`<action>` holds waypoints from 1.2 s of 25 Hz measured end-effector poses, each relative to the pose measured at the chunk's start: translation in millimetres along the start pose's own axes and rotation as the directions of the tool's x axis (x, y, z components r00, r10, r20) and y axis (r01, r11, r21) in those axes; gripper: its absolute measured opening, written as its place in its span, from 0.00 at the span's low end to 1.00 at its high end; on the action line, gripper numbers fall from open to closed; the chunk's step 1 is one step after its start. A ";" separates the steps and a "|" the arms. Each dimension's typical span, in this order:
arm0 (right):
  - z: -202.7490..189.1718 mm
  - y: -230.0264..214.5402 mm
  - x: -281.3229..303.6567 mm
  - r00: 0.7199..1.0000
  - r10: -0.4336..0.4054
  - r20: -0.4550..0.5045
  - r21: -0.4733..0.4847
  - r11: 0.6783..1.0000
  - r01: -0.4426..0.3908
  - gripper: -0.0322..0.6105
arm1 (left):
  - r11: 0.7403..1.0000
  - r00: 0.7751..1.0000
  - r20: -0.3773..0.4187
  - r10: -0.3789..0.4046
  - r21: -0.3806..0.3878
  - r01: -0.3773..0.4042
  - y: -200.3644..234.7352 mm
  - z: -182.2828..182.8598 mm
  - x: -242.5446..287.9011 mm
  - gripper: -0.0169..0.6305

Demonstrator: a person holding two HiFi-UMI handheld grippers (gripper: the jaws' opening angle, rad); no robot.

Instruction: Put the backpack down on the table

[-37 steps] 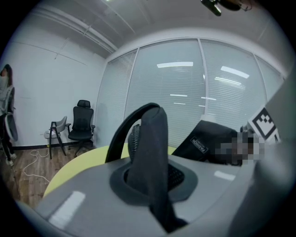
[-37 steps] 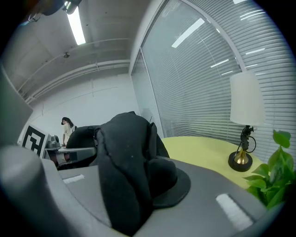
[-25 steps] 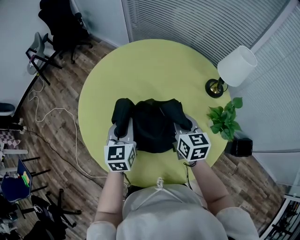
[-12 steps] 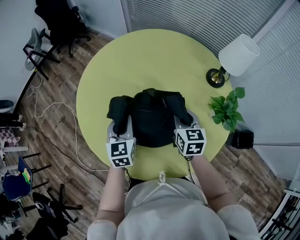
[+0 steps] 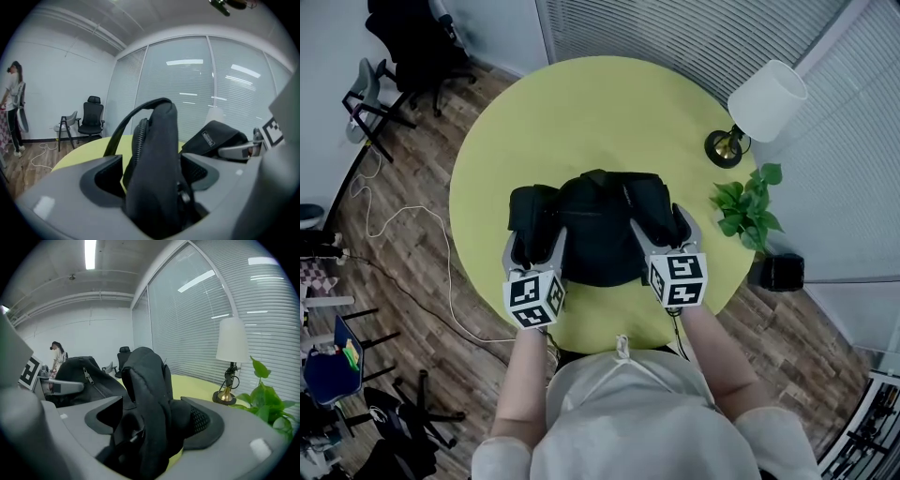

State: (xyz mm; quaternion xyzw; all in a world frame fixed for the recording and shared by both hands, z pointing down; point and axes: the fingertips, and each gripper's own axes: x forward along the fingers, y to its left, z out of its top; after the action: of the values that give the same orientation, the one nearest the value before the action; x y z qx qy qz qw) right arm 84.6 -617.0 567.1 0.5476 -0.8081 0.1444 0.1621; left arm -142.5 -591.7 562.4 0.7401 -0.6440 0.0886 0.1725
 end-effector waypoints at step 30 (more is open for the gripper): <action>18.4 65.8 -150.0 0.986 -0.050 0.156 0.041 0.998 0.044 0.05 | 0.992 0.987 0.109 -0.117 0.057 0.112 -53.1 39.4 -149.2 0.04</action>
State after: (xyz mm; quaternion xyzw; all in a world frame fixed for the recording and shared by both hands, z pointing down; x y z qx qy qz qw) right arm 73.5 -475.2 483.7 0.5792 -0.8023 0.1119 0.0911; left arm -116.9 -462.7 465.8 0.7838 -0.6066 0.0533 0.1222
